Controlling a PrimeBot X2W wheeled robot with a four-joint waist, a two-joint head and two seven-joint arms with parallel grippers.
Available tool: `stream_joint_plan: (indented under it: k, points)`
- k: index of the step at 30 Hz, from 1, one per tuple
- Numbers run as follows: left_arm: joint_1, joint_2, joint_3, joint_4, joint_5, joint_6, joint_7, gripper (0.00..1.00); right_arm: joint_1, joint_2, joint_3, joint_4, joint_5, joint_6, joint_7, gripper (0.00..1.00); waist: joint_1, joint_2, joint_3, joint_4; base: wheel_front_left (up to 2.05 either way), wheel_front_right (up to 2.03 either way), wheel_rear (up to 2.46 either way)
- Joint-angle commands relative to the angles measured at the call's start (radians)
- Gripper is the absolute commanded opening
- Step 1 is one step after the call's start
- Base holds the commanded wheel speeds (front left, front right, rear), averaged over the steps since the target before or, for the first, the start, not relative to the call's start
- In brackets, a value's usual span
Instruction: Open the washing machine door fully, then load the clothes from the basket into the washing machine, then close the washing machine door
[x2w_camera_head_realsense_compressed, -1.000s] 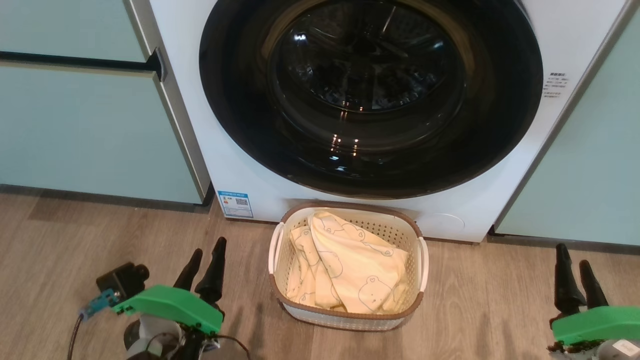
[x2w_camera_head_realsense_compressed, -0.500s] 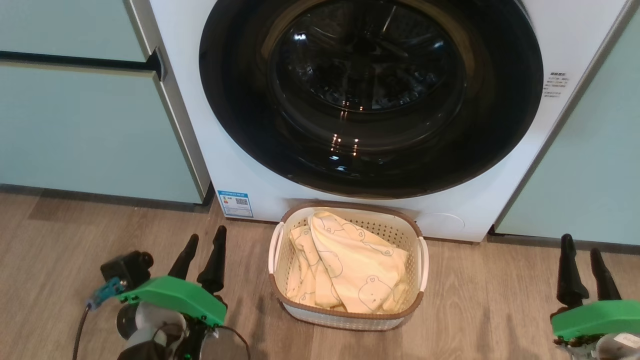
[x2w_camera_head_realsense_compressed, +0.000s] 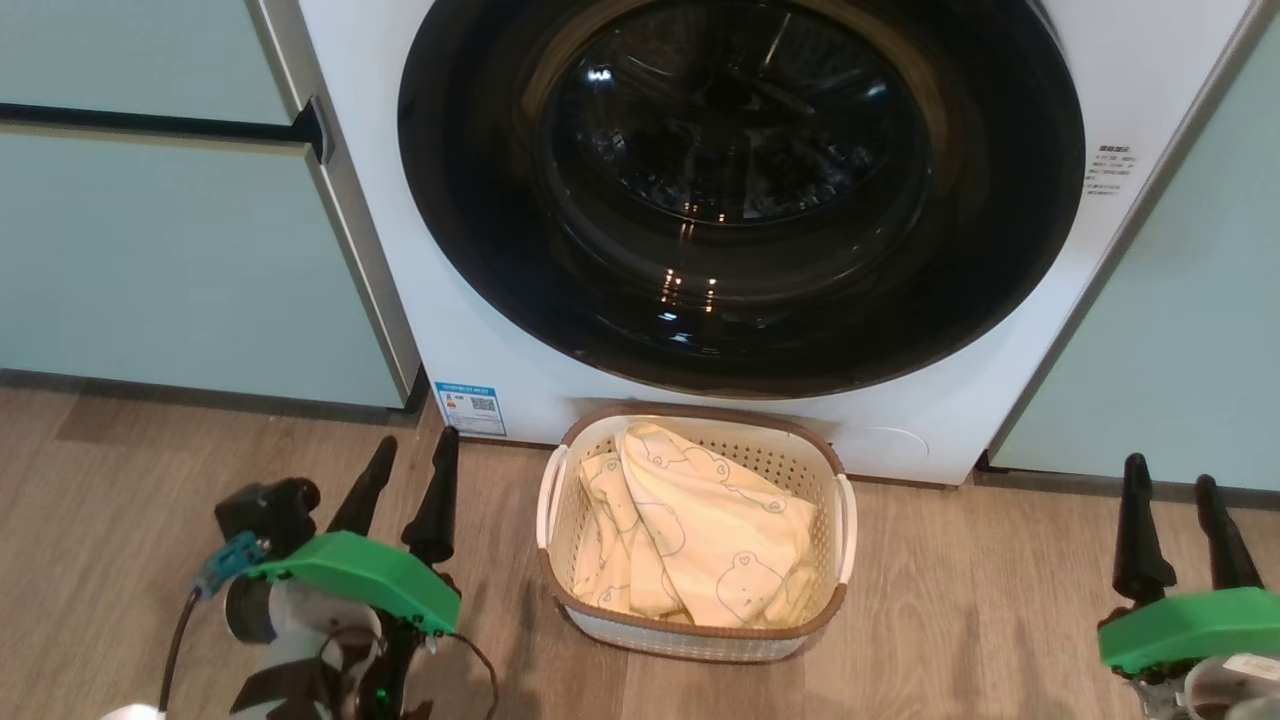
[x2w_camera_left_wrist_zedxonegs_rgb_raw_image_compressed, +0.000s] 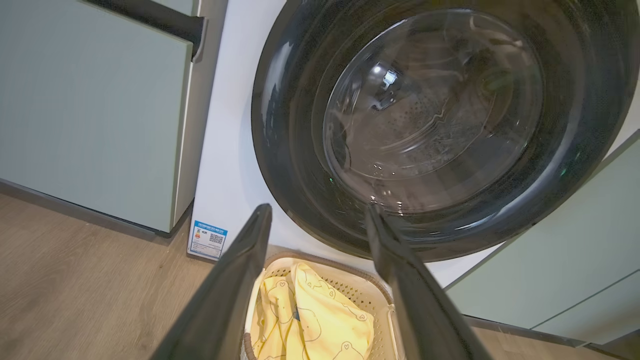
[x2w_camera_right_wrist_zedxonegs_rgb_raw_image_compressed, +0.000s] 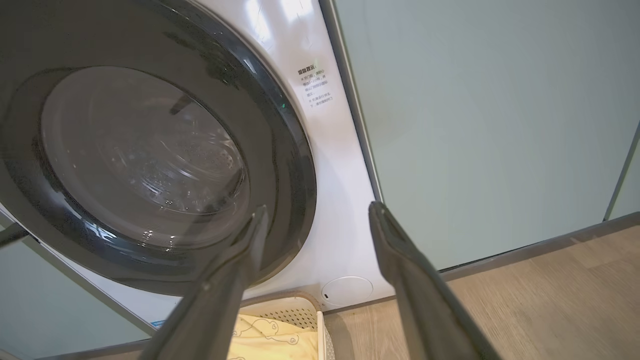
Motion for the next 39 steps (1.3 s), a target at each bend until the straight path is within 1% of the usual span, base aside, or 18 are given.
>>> stream_joint_plan:
  k: [1, 5, 10, 18, 28, 39]
  points:
    - [-0.061, 0.009, 0.03, -0.028, 0.024, -0.006, -0.014, 1.0, -0.057, -0.019, 0.017, -0.035, -0.032, 0.003, -0.02, 1.0, 0.0, 0.0, 0.0, 0.0, 0.0, 0.0, 0.0]
    - [-0.067, 0.008, 0.03, -0.024, 0.048, -0.012, -0.026, 1.0, -0.061, -0.02, 0.026, -0.035, -0.08, 0.004, -0.032, 1.0, 0.0, 0.0, 0.0, -0.001, 0.0, 0.0, 0.0]
    - [-0.083, 0.007, 0.033, -0.012, 0.119, -0.015, -0.044, 1.0, -0.066, -0.022, 0.038, -0.037, -0.135, 0.004, -0.05, 1.0, 0.0, 0.0, 0.002, -0.001, 0.0, 0.0, 0.0]
    - [-0.101, 0.007, 0.042, -0.002, 0.19, -0.018, -0.064, 1.0, -0.072, -0.024, 0.039, -0.047, -0.198, 0.004, -0.07, 1.0, 0.0, 0.0, 0.003, -0.004, 0.0, 0.0, 0.0]
    - [-0.125, 0.009, 0.049, 0.019, 0.306, -0.021, -0.093, 1.0, -0.08, -0.026, 0.044, -0.063, -0.309, 0.004, -0.1, 1.0, 0.0, 0.0, 0.005, -0.005, 0.0, 0.0, 0.0]
    - [-0.127, 0.008, 0.061, 0.034, 0.296, -0.022, -0.093, 1.0, -0.076, -0.026, 0.036, -0.054, -0.276, 0.004, -0.1, 1.0, 0.0, 0.0, 0.004, -0.004, 0.0, 0.0, 0.0]
